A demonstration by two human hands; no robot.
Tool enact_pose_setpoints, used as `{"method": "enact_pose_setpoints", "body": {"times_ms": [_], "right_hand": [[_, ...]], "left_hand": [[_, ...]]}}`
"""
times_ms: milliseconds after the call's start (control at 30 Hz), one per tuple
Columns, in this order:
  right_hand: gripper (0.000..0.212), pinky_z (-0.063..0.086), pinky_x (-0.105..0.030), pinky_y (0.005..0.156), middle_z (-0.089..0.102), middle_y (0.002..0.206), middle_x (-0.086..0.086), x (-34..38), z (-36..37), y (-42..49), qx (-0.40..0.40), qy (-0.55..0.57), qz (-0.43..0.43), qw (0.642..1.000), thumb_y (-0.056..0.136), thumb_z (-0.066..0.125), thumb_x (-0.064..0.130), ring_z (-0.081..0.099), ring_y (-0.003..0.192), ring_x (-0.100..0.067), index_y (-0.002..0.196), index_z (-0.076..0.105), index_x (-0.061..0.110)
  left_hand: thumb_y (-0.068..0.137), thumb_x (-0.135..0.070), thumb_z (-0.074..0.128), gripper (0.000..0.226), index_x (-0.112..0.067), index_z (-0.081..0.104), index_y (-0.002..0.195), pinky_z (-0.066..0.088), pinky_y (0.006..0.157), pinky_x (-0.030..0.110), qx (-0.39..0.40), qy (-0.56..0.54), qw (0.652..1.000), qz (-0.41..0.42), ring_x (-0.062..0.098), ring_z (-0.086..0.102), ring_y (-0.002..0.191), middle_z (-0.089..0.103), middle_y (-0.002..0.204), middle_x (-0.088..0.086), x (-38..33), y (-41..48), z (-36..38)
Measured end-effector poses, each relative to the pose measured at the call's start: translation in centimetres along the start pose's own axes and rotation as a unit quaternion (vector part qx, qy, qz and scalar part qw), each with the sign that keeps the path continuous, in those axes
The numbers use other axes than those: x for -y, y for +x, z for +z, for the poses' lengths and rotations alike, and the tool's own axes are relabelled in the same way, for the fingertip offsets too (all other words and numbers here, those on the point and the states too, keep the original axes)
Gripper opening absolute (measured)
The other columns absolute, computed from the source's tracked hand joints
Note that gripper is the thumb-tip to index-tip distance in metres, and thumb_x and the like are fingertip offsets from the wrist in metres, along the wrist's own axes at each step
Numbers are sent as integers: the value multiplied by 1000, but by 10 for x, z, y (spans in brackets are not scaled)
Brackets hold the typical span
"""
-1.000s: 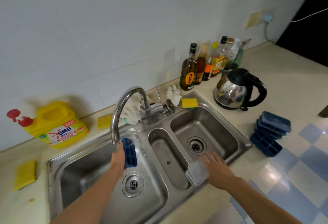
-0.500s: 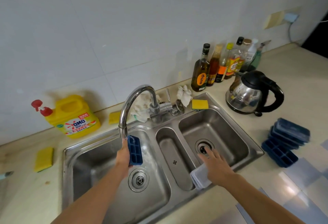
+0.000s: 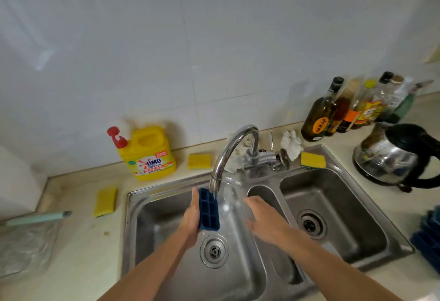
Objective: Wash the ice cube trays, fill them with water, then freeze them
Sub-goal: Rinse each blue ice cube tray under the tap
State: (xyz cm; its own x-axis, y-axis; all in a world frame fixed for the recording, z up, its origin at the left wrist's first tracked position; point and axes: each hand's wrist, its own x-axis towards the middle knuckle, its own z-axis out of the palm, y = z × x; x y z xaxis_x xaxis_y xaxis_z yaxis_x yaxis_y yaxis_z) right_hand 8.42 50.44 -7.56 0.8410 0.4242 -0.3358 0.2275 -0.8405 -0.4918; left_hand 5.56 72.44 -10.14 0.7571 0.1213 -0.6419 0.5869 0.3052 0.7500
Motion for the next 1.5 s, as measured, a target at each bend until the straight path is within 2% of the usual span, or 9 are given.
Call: {"method": "enact_pose_setpoints", "body": {"times_ms": [233, 400, 533, 700, 833, 1033, 1167, 1267, 1500], "right_hand": [[56, 46, -31, 101, 56, 142, -2, 35, 21, 28, 34, 144, 28, 989, 98, 58, 42, 58, 124, -16, 148, 45, 22], [39, 63, -39, 82, 73, 108, -3, 31, 20, 37, 102, 322, 96, 936, 96, 62, 45, 76, 83, -17, 125, 58, 19], [16, 64, -39, 75, 75, 101, -17, 20, 11, 35, 121, 427, 123, 888, 100, 63, 24, 75, 75, -26, 112, 65, 14], [13, 60, -33, 68, 76, 94, -16, 14, -7, 41, 38, 405, 93, 909, 98, 64, 18, 71, 67, -19, 108, 67, 12], [21, 62, -30, 71, 72, 102, -3, 9, -22, 47, 5, 327, 56, 943, 94, 65, 16, 73, 88, -17, 115, 67, 16], [25, 51, -18, 75, 69, 106, 6, 2, -18, 48, -6, 266, 30, 964, 92, 60, 18, 65, 95, -4, 115, 67, 23], [34, 60, -37, 86, 66, 112, 0, 1, -11, 50, 35, 336, 86, 937, 89, 63, 15, 66, 102, -16, 121, 57, 23], [38, 63, -32, 70, 68, 110, -7, 5, -4, 50, 87, 376, 109, 916, 89, 62, 7, 72, 84, -18, 123, 51, 22], [38, 51, -26, 51, 66, 103, -13, 24, 12, 58, 33, 366, 121, 922, 92, 60, 2, 60, 54, -13, 122, 45, 19]], "left_hand": [[86, -78, 38, 76, -17, 65, 124, 59, 74, 38, 51, -28, 998, -25, 28, 74, 100, 76, 112, 12, 0, 3, -6], [100, -46, 55, 45, -13, 57, 132, 49, 105, 57, 38, -78, 996, -2, 34, 68, 114, 72, 121, 15, 3, 7, 9], [98, -25, 54, 39, -6, 58, 131, 49, 106, 54, 24, -112, 993, -7, 38, 66, 112, 71, 118, 19, 9, 9, 25], [98, -23, 53, 31, -5, 62, 121, 57, 89, 43, -51, -142, 988, -8, 35, 67, 107, 70, 112, 20, 10, 13, 32], [97, -8, 45, 29, -5, 61, 121, 58, 80, 40, -56, -119, 991, -30, 35, 67, 102, 68, 114, 22, 3, 18, 29], [95, 6, 41, 27, 0, 63, 110, 60, 73, 42, -44, -38, 996, -60, 31, 70, 78, 75, 84, 18, 0, 26, 36], [96, 3, 41, 25, 0, 65, 106, 57, 58, 32, -57, 35, 997, -32, 22, 68, 61, 75, 77, 15, -1, 26, 35], [96, 1, 42, 27, -4, 66, 104, 58, 59, 30, -80, 58, 995, -11, 20, 71, 61, 75, 76, 13, -2, 24, 32], [99, -8, 46, 18, -11, 62, 107, 56, 56, 25, -116, 84, 989, 22, 20, 71, 69, 74, 91, 14, -7, 15, 26]]}}
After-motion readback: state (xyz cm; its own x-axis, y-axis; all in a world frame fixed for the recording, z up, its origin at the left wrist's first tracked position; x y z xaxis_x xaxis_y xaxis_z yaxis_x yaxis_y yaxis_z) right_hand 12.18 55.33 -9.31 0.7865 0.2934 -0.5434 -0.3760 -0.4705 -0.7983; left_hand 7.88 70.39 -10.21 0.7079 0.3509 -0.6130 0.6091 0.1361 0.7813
